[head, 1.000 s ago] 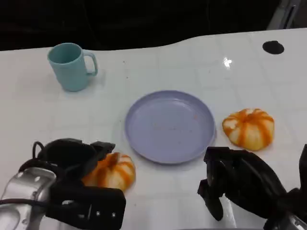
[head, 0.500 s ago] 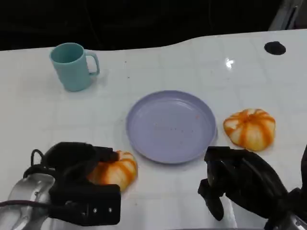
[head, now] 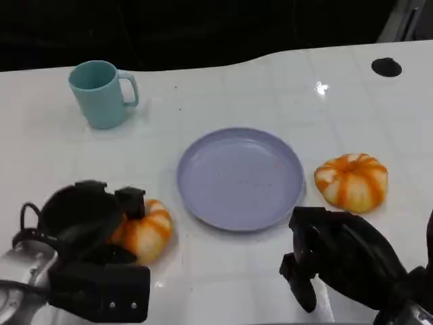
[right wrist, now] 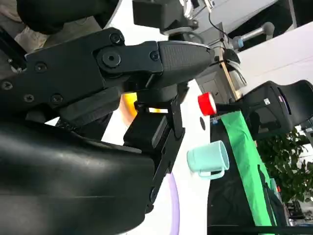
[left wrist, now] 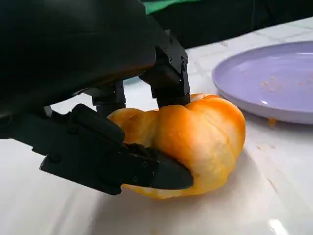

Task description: Grasp the bread from the table and place it into the plate.

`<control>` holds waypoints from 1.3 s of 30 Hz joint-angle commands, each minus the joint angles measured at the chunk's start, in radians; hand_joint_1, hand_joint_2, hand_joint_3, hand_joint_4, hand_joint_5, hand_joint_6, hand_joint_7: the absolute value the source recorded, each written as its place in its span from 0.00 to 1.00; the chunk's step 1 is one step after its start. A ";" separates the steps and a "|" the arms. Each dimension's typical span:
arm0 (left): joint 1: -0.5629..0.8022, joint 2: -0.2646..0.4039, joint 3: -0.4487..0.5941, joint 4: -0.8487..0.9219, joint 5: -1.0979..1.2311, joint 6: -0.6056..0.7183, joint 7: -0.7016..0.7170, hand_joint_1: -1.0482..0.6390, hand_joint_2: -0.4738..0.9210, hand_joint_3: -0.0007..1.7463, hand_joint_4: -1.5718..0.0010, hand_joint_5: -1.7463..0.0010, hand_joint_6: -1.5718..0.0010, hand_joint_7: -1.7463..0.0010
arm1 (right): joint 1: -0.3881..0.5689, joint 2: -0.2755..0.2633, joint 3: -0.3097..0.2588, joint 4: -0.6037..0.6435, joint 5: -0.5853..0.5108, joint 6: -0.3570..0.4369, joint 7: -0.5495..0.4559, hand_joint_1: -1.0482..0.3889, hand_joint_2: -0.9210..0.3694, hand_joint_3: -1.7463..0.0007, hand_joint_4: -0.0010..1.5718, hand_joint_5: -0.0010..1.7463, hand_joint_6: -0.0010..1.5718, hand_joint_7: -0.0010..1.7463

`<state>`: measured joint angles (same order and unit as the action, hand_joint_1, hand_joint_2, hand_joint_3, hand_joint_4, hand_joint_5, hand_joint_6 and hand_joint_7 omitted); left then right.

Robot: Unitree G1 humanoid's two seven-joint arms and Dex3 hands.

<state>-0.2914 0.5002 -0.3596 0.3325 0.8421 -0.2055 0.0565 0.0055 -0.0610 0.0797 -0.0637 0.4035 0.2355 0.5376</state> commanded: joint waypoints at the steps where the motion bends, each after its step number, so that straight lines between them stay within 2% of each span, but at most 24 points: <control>1: 0.025 0.032 0.039 -0.093 -0.016 0.027 -0.007 0.50 0.98 0.24 0.50 0.00 0.61 0.00 | 0.004 -0.015 -0.015 -0.007 0.004 -0.006 0.002 0.08 0.00 0.79 0.82 0.92 0.70 0.88; 4: 0.043 0.017 0.062 -0.130 -0.034 0.039 0.012 0.52 0.96 0.29 0.49 0.00 0.60 0.00 | 0.003 -0.016 -0.014 -0.007 -0.001 -0.007 0.000 0.08 0.00 0.78 0.82 0.92 0.70 0.88; 7: 0.058 -0.017 0.087 -0.152 -0.065 0.049 0.043 0.54 0.84 0.46 0.48 0.00 0.59 0.00 | 0.003 -0.016 -0.014 -0.006 0.001 -0.002 -0.001 0.08 0.00 0.78 0.82 0.92 0.70 0.88; 9: 0.063 -0.049 0.103 -0.145 -0.093 0.029 0.092 0.54 0.79 0.52 0.47 0.00 0.58 0.00 | 0.006 -0.017 -0.014 0.000 0.002 -0.007 0.002 0.08 0.00 0.79 0.82 0.92 0.70 0.88; 11: 0.058 -0.077 0.113 -0.125 -0.116 0.000 0.145 0.56 0.71 0.63 0.44 0.00 0.54 0.03 | 0.008 -0.017 -0.016 0.000 0.008 0.003 0.001 0.08 0.00 0.79 0.82 0.92 0.70 0.88; 13: 0.043 -0.099 0.117 -0.108 -0.123 -0.012 0.182 0.56 0.68 0.68 0.43 0.00 0.53 0.02 | 0.009 -0.019 -0.017 -0.003 0.008 0.009 -0.001 0.08 0.00 0.80 0.82 0.92 0.70 0.87; 19: -0.033 -0.143 0.116 -0.050 -0.140 -0.051 0.242 0.58 0.64 0.69 0.43 0.00 0.55 0.00 | 0.015 -0.022 -0.012 -0.009 0.006 0.011 -0.002 0.09 0.00 0.78 0.82 0.92 0.70 0.87; 25: -0.109 -0.187 0.104 0.007 -0.150 -0.066 0.257 0.57 0.59 0.77 0.41 0.00 0.54 0.00 | 0.016 -0.019 -0.009 -0.008 0.005 0.010 -0.002 0.08 0.00 0.79 0.82 0.92 0.70 0.88; 39: -0.342 -0.295 0.020 0.321 -0.196 -0.148 0.201 0.54 0.59 0.80 0.39 0.00 0.52 0.00 | 0.019 -0.014 -0.009 -0.010 0.016 0.019 0.000 0.08 0.00 0.80 0.82 0.92 0.70 0.88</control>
<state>-0.5815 0.2125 -0.3259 0.5919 0.6569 -0.3356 0.2678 0.0184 -0.0701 0.0836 -0.0642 0.4068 0.2495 0.5373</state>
